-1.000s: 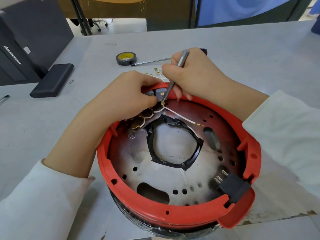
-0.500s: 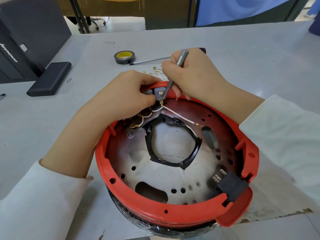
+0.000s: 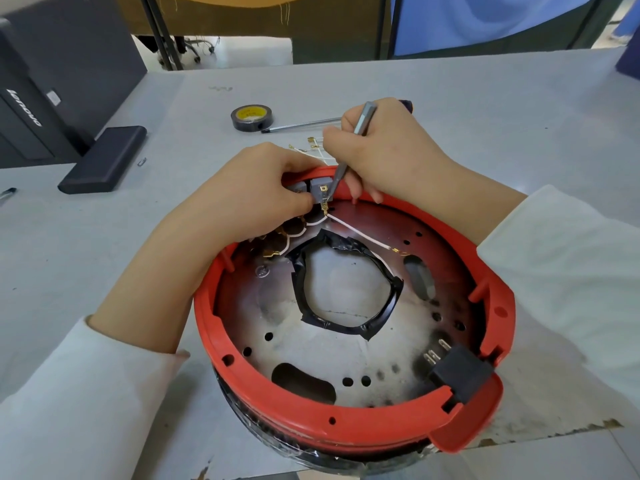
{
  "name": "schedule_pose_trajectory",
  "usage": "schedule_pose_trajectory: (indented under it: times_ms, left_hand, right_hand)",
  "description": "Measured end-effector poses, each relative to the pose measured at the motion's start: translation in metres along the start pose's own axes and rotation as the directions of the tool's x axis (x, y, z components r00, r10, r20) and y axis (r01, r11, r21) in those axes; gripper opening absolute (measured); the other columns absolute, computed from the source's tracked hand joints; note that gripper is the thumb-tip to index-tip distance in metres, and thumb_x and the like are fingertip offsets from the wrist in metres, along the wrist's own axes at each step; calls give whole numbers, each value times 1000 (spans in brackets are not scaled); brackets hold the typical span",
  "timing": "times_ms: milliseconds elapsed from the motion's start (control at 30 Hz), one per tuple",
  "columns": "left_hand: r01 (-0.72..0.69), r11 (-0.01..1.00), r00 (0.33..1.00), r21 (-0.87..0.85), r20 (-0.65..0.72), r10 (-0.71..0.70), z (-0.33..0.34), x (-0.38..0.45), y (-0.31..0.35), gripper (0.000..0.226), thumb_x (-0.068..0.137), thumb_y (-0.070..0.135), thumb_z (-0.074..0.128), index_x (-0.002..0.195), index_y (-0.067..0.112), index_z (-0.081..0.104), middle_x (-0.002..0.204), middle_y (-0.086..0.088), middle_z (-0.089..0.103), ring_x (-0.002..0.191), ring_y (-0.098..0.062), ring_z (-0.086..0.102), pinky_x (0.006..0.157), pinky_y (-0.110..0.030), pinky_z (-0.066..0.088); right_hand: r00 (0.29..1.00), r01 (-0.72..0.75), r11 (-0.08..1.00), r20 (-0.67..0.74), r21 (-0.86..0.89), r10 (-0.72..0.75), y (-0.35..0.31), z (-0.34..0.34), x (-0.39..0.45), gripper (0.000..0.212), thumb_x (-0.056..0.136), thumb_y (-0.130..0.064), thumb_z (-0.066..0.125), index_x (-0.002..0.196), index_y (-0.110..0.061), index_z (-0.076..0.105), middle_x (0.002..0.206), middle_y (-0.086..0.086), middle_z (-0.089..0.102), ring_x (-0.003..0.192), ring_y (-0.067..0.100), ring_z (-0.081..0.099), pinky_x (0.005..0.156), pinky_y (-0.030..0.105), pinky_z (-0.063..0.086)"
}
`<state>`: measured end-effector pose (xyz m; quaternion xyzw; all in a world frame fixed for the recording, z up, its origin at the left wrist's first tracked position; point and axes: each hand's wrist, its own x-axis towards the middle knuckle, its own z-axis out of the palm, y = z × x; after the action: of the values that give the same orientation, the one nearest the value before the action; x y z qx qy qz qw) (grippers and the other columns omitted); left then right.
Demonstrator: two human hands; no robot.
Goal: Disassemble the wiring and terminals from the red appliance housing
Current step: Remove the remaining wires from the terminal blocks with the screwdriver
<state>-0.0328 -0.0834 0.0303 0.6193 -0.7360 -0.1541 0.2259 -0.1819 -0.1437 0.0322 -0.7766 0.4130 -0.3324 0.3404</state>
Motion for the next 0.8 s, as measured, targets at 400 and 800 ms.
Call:
schedule_pose_trajectory:
  times_ms: [400,800]
  left_hand:
    - [-4,1000,1000,21,-14,4,1,2,1,37,82,15,61,112,33,68,69,22,59,61,16,52,57,-1,37]
    - [4,996,1000,-84,26,-2,1,1,0,32,84,18,57,109,36,67,78,16,66,68,-1,62,58,-14,46]
  right_hand:
    - [995,-71,997,68,-40,73,-4,0,7,40,87,-14,44,48,-9,46,36,4,53,25,11,39,39,12,35]
    - [999,20,1000,-27,-9,-20,-4,-4,-4,39,96,-19,45,58,-12,41,43,10,57,29,15,45,43,13,36]
